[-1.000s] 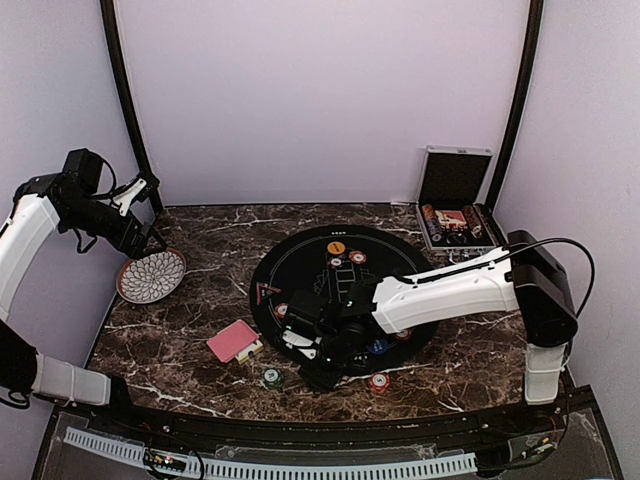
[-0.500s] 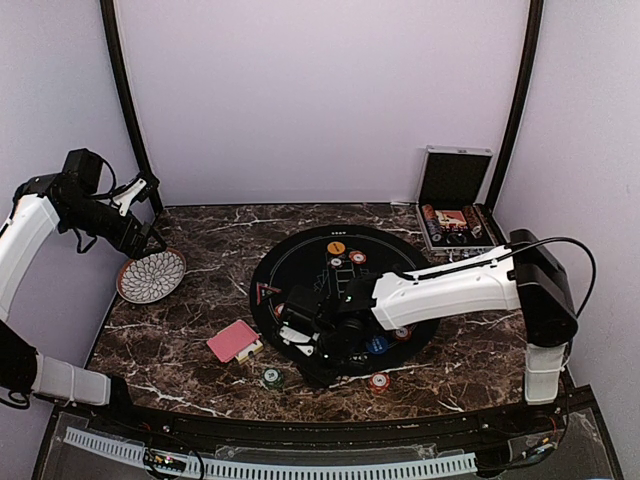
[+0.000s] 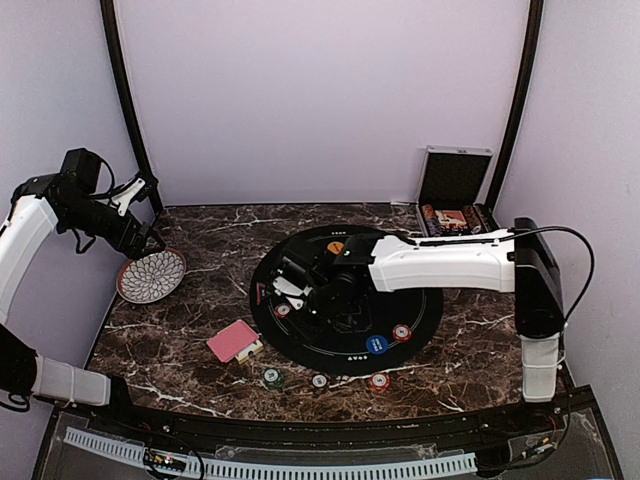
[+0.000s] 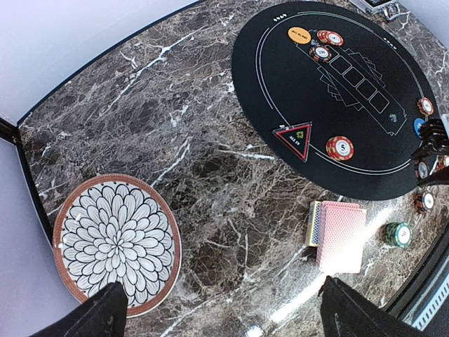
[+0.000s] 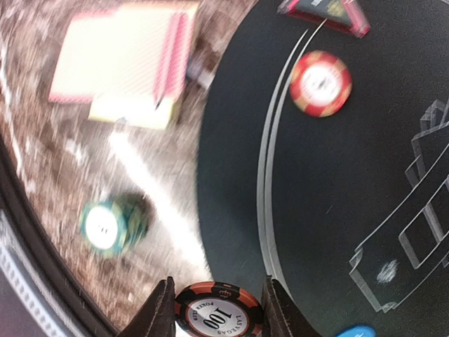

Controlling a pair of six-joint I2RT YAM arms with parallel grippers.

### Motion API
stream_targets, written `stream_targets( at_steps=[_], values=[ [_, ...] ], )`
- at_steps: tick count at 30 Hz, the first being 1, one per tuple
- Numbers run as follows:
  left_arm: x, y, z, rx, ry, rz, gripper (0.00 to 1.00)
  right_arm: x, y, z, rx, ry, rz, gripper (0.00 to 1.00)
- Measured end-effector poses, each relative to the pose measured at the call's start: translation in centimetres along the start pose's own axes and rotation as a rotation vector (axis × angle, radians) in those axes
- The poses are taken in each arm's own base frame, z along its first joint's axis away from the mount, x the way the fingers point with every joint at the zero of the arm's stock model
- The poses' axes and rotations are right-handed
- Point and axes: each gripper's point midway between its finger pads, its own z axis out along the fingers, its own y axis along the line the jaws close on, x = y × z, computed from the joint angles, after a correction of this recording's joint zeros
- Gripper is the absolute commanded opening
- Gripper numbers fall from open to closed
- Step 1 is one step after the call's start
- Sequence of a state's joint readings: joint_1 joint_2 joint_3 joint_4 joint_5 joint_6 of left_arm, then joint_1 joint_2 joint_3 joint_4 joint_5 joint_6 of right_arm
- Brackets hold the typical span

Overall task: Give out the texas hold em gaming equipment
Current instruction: Place the poker chips pile in the dealer area.

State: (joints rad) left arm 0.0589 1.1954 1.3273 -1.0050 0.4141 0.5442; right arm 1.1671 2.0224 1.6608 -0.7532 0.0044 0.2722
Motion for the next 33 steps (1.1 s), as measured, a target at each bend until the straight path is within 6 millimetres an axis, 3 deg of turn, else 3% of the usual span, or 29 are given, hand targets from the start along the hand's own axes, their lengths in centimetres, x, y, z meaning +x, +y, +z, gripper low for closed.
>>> stream_targets(
  at_steps=[4, 11, 21, 27, 33],
  values=[
    [0.0, 0.0, 0.0, -0.002, 0.001, 0.001, 0.99, -2.2, -1.0, 1.9, 0.022, -0.017, 0.025, 0.04],
    [0.0, 0.0, -0.1, -0.004, 0.001, 0.004, 0.99, -1.9, -1.2, 6.1, 0.031, 0.043, 0.028, 0.06],
    [0.0, 0.0, 0.0, -0.004, 0.001, 0.004, 0.99, -2.5, -2.1, 7.3, 0.045, 0.037, 0.045, 0.14],
    [0.0, 0.0, 0.0, -0.003, 0.0, 0.004, 0.99, -2.4, -2.6, 8.3, 0.054, 0.04, 0.06, 0.43],
    [0.0, 0.0, 0.0, -0.003, 0.0, 0.004, 0.99, -2.7, -2.8, 8.3, 0.063, 0.03, 0.062, 0.58]
  ],
)
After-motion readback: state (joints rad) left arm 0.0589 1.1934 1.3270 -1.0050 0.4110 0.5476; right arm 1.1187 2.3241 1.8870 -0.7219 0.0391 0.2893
